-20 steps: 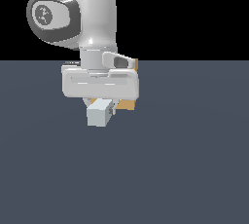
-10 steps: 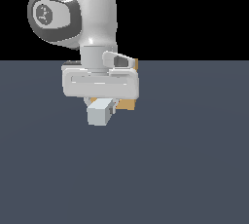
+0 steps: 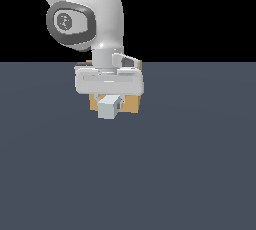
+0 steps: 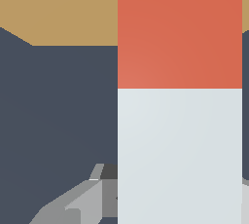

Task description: Insert the peg into the horizontal hole in a box.

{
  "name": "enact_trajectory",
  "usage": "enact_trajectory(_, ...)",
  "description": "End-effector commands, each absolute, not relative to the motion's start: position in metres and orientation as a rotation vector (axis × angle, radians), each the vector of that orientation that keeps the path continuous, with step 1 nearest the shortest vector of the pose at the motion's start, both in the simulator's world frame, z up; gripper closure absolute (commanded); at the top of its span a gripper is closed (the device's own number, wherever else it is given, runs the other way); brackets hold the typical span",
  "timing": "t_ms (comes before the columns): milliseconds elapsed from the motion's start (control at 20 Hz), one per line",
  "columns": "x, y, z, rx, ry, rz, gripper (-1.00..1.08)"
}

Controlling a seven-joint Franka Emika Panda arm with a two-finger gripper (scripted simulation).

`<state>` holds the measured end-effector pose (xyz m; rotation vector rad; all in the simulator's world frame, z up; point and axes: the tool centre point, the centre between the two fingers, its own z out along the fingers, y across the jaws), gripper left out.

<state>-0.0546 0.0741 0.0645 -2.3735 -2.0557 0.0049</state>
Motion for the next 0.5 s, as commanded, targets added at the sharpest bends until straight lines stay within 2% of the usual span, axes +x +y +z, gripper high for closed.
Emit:
enact_trajectory(0, -0.051, 0.094, 0.067, -2.375, -2.058, -0.002, 1.08)
enact_trajectory(450, -0.045, 0.126, 0.067, -2.375, -2.059, -0.003, 1.08)
